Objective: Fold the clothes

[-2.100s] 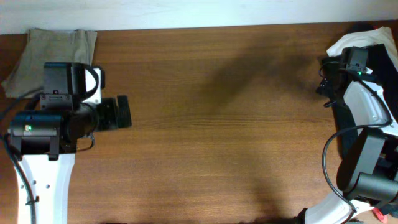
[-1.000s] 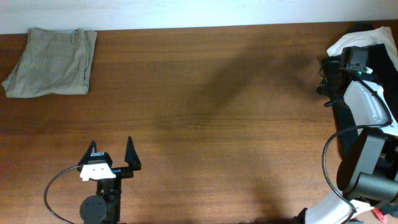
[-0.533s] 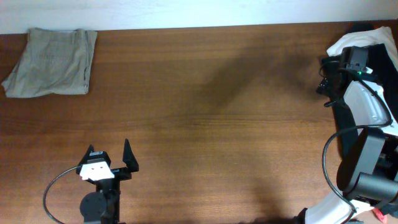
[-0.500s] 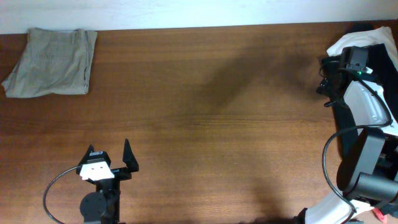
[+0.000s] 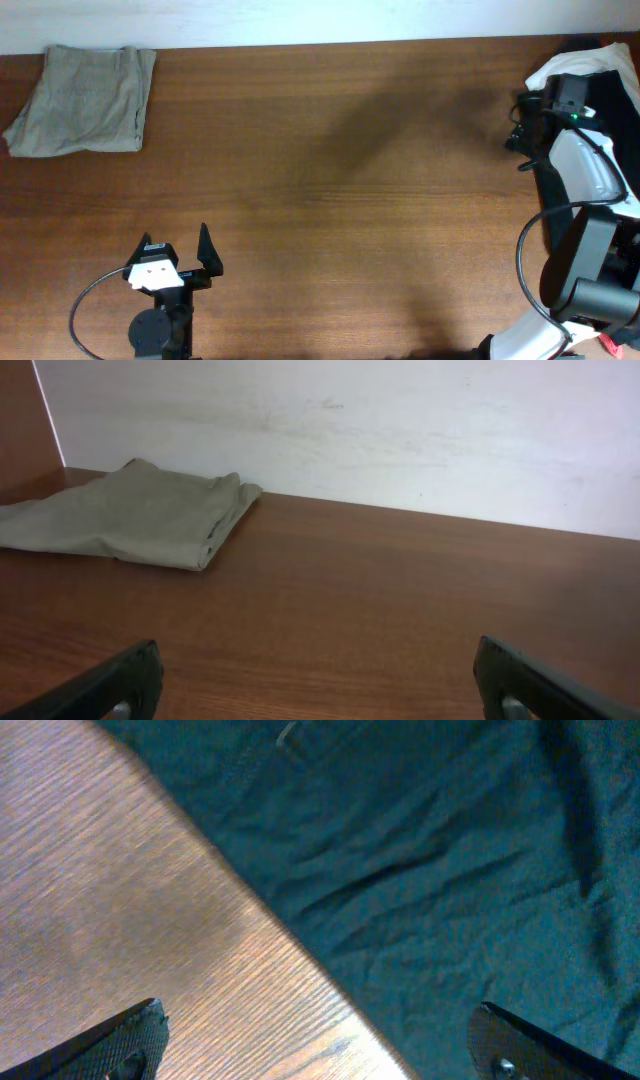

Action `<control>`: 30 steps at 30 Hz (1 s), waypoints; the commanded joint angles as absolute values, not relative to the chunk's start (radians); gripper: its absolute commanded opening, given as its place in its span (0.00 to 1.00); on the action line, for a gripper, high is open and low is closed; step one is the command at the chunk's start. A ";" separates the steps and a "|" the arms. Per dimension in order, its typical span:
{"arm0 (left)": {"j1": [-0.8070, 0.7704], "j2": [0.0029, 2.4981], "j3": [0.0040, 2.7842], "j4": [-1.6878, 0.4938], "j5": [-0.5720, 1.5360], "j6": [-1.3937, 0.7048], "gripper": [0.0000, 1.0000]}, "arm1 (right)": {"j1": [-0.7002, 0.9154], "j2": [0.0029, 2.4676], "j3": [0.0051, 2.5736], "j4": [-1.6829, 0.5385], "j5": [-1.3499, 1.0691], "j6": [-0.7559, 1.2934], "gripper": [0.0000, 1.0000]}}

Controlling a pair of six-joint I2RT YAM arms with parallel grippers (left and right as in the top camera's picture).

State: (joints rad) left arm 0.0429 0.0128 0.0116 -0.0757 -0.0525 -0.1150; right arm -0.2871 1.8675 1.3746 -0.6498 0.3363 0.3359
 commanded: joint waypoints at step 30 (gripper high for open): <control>0.049 0.005 0.009 -0.080 -0.045 -0.096 0.99 | 0.020 0.323 0.420 -0.184 0.087 0.473 0.99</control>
